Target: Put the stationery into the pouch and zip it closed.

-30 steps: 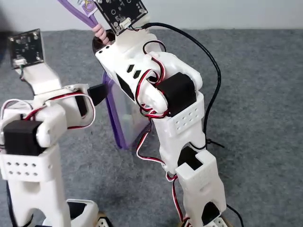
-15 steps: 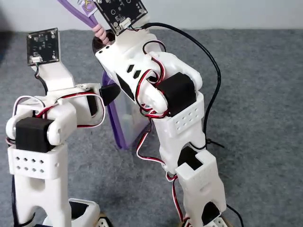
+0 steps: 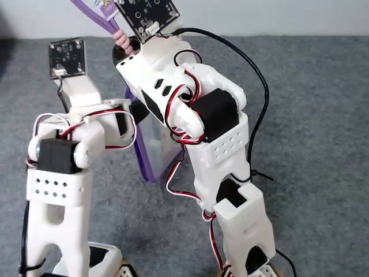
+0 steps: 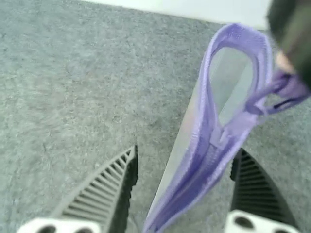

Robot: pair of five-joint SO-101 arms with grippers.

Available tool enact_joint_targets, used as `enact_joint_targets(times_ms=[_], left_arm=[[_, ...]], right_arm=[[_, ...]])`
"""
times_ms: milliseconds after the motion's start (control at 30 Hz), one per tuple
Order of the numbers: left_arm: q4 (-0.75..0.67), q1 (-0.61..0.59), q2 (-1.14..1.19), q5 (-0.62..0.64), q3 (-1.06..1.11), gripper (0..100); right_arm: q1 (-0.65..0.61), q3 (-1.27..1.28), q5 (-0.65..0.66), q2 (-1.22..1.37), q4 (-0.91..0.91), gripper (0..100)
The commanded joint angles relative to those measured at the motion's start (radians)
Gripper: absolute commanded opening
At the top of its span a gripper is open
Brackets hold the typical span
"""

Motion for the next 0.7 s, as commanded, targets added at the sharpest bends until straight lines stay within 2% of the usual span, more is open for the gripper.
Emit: enact_joint_targets(times_ms=[0, 167, 367, 667], left_arm=[[-0.023, 0.021, -0.012, -0.005, -0.005, 27], [-0.041, 0.068, -0.020, -0.005, -0.005, 12], [-0.094, 0.060, -0.021, -0.005, -0.012, 1], [-0.091, 0.069, -0.121, 0.034, -0.007, 1]], right_arm=[[0.012, -0.044, -0.003, -0.061, 0.001, 0.7], [0.012, -0.044, -0.037, -0.061, 0.002, 0.7], [0.022, -0.044, -0.044, -0.061, 0.002, 0.7], [0.116, -0.041, -0.057, -0.051, -0.030, 0.7]])
